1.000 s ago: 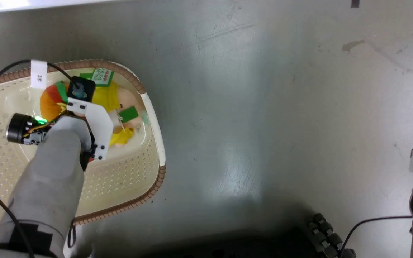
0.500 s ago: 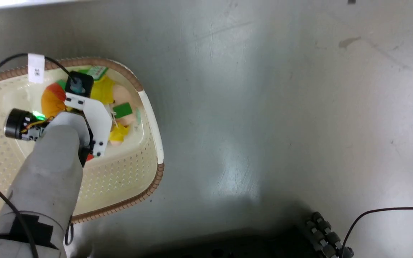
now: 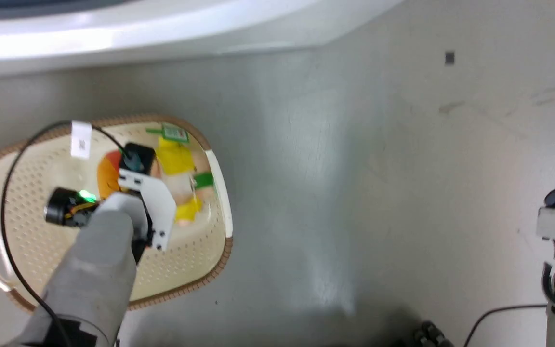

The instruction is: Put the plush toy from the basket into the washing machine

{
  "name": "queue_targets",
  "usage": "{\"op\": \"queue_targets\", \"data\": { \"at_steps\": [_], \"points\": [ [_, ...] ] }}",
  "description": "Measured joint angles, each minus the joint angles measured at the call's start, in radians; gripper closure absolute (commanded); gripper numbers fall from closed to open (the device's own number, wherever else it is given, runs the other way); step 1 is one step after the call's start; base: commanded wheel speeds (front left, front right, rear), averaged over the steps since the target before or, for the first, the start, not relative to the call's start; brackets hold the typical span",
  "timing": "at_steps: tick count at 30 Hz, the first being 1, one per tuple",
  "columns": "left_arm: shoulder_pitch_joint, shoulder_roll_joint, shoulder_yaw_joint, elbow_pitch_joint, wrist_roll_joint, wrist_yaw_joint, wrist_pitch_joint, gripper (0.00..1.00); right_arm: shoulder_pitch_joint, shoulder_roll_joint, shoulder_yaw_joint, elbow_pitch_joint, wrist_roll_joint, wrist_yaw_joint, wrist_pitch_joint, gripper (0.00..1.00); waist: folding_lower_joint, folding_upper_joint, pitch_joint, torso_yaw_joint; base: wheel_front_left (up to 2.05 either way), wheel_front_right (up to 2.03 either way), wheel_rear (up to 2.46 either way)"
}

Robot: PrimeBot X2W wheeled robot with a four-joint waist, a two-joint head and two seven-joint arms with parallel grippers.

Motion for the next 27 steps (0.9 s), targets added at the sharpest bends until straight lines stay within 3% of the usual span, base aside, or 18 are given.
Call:
{"op": "queue_targets", "data": {
  "at_steps": [14, 27],
  "points": [
    [0.173, -0.068, -0.023, 0.002, -0.038, -0.045, -0.161, 1.00, 0.123, 0.000, 0.001, 0.050, -0.049, 0.000, 0.000, 0.00, -0.0002, 0.0001, -0.267, 0.027, 0.00, 0.00, 0.00],
    [0.258, -0.120, -0.065, -0.036, -0.052, -0.065, -0.284, 1.00, 0.215, 0.000, -0.016, 0.067, -0.082, 0.000, 0.000, 0.00, -0.0004, 0.0000, -0.473, 0.101, 0.00, 0.00, 0.00]
  ]
}}
